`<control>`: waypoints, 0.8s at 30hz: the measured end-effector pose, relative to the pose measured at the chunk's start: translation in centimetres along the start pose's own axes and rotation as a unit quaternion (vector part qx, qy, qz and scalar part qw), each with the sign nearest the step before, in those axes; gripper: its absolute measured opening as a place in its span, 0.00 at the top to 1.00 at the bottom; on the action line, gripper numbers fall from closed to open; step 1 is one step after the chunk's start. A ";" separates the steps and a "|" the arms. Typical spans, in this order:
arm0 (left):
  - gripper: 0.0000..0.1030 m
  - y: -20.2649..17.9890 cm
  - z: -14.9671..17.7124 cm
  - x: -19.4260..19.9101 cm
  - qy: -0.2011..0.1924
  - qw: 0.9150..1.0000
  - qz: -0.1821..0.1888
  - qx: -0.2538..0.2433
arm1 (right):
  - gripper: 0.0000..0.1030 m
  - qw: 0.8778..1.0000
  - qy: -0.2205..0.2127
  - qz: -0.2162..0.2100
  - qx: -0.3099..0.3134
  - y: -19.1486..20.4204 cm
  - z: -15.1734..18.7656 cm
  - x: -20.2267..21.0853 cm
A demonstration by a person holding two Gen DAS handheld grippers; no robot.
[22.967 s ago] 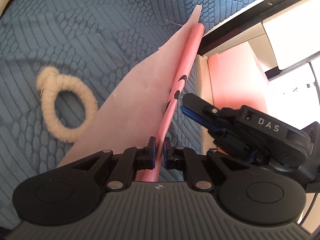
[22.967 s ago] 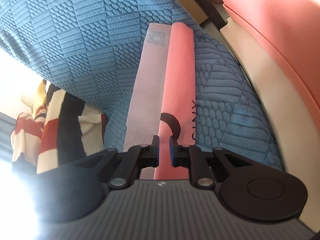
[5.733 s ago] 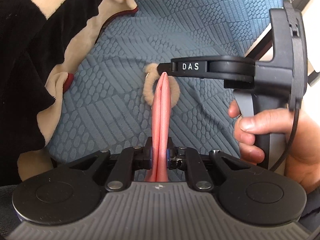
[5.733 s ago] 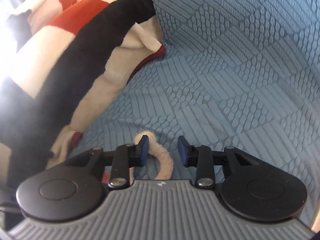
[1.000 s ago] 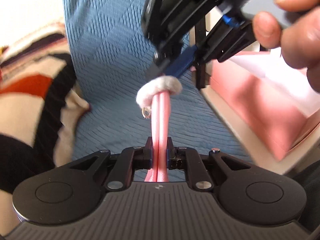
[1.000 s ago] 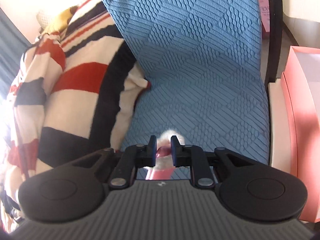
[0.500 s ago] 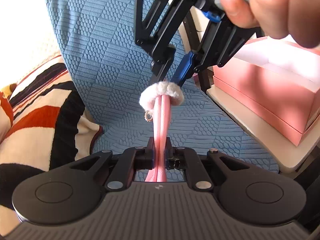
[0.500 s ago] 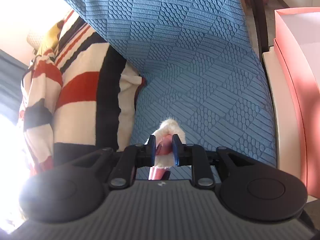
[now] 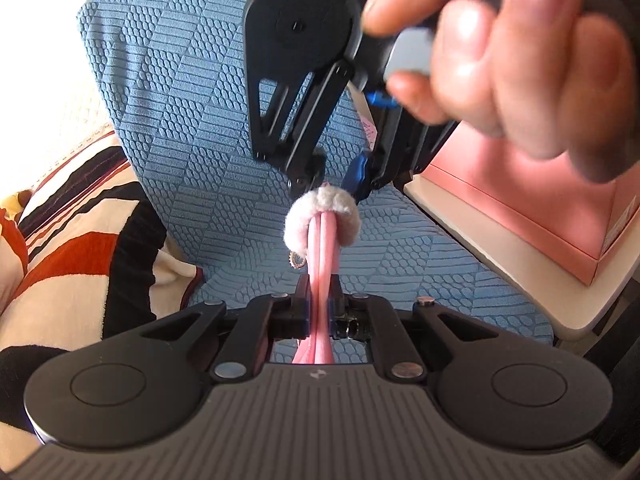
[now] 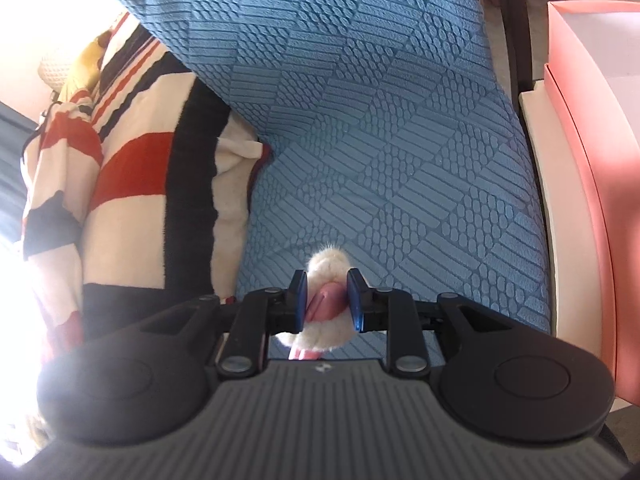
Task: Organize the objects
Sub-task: 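Push the hair tie down along the pink strip with the right gripper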
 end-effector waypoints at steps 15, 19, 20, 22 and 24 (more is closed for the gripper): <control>0.92 -0.4 0.2 -0.1 -0.004 1.000 0.000 -0.017 | 0.75 0.999 0.017 -0.012 -0.026 -1.1 0.0 -1.3; 0.92 -0.4 0.2 0.0 -0.004 1.000 0.000 -0.021 | 0.71 0.998 0.039 -0.029 -0.040 -1.2 0.6 -1.6; 0.92 -0.4 0.2 0.0 -0.005 1.000 -0.003 -0.021 | 0.71 0.997 0.049 -0.041 -0.048 -1.2 0.8 -1.8; 0.92 -0.2 0.1 0.0 -0.006 1.000 0.000 -0.022 | 0.71 0.997 0.054 -0.044 -0.046 -1.1 1.2 -1.9; 0.92 -0.2 0.1 0.0 -0.005 1.000 0.002 -0.021 | 0.71 0.997 0.053 -0.042 -0.043 -0.9 1.4 -2.0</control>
Point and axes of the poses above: each gripper's, at about its wrist camera, not at the fingertips, and x roughly against the way its jaws point, y to its left, z to its underside, the point moved 6 cm from there along -x, roughly the way its jaws point, and after that the axes turned 8 degrees about y, right-handed, at the moved point
